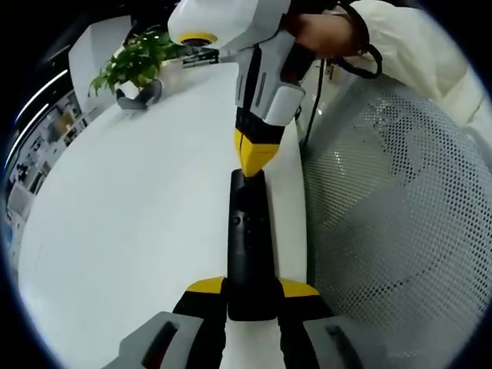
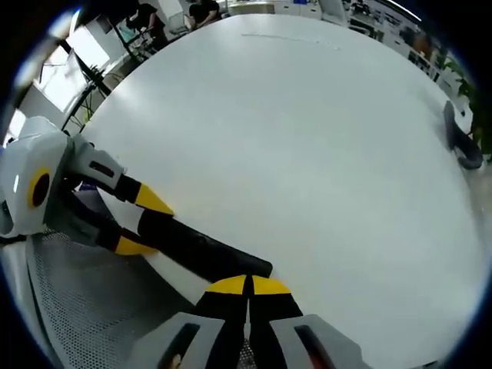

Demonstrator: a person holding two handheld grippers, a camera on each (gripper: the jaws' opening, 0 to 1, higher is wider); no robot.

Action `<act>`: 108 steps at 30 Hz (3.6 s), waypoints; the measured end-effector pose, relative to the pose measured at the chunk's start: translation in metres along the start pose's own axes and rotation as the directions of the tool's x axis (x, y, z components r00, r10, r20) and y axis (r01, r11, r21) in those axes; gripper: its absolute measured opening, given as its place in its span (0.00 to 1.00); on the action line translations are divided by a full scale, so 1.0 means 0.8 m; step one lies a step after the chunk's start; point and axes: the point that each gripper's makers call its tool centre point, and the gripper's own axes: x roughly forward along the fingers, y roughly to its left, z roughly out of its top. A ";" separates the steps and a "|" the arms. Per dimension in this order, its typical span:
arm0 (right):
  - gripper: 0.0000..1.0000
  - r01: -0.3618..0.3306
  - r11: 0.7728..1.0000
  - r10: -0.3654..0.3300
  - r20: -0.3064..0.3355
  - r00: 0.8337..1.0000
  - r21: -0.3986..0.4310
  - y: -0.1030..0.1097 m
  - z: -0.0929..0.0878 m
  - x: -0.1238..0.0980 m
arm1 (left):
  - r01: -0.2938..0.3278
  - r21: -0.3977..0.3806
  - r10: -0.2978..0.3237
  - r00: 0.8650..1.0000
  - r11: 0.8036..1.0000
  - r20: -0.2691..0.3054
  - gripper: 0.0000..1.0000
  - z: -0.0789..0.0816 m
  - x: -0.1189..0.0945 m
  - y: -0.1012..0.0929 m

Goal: Press the specified remote control buttons in sequence, fully releasing each button before pressing the next.

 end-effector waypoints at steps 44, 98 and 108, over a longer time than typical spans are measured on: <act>0.00 -0.055 0.997 0.056 -0.014 0.998 0.054 0.011 -0.001 0.003 | -0.020 -0.036 0.025 0.990 0.999 0.138 0.24 0.003 0.000 -0.002; 0.00 0.034 0.992 -0.021 -0.107 0.994 0.125 0.019 0.001 0.007 | -0.003 -0.006 0.004 0.984 1.000 0.176 0.25 0.005 0.001 -0.003; 0.00 0.050 0.986 -0.037 -0.090 0.995 0.157 0.018 0.000 0.006 | -0.001 -0.005 0.002 0.984 1.000 0.177 0.25 0.006 0.001 -0.004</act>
